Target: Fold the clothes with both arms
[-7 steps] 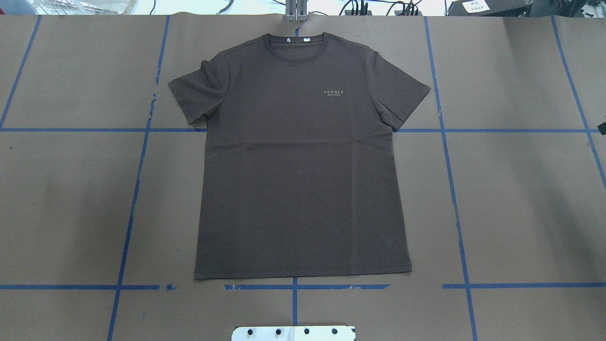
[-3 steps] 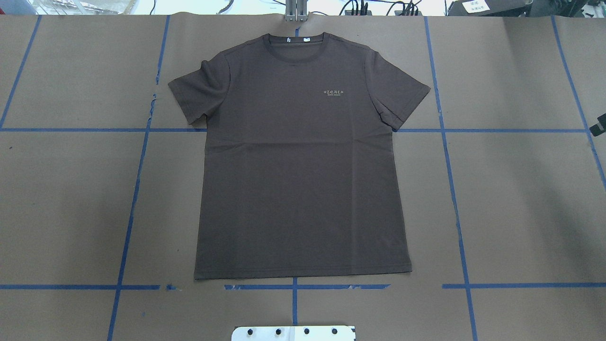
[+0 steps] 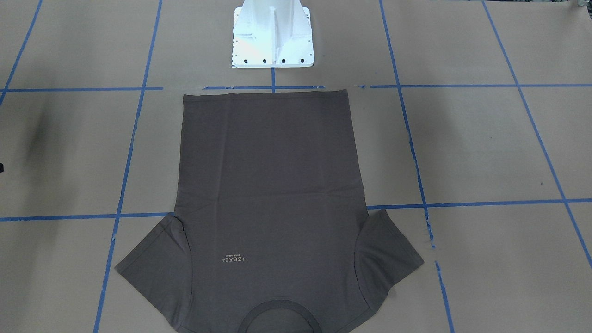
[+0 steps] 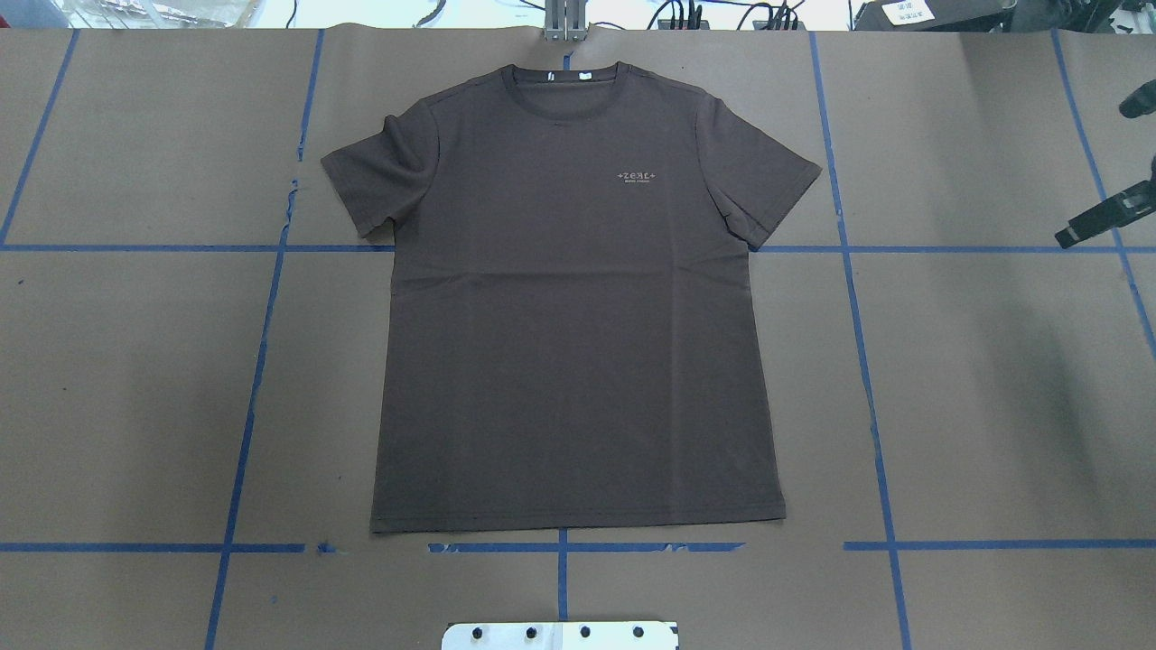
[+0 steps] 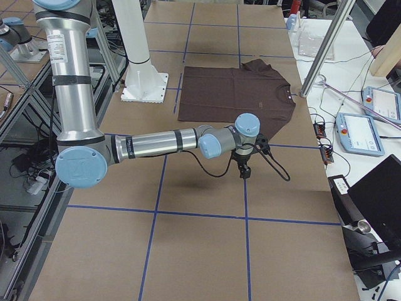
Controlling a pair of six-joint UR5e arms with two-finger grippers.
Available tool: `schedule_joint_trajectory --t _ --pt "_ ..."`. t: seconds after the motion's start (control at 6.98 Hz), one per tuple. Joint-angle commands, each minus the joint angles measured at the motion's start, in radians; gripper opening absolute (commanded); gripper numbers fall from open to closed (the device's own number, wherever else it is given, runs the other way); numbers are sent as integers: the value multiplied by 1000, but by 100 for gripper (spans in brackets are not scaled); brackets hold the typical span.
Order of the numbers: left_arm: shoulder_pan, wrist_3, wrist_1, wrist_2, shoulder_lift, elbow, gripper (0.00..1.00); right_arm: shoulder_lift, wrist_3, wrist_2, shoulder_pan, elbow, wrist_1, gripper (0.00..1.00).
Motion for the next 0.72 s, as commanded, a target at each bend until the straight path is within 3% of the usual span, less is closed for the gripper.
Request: schedule_joint_trajectory --t 0.0,0.29,0.57 --pt "4 -1 -6 -4 -1 -12 100 195 257 -43 -104 -137 93 100" --pt "4 1 -23 -4 -1 -15 100 353 636 -222 -245 -241 131 100" --pt "4 1 -27 -4 2 -15 100 474 859 -232 -283 -385 175 91"
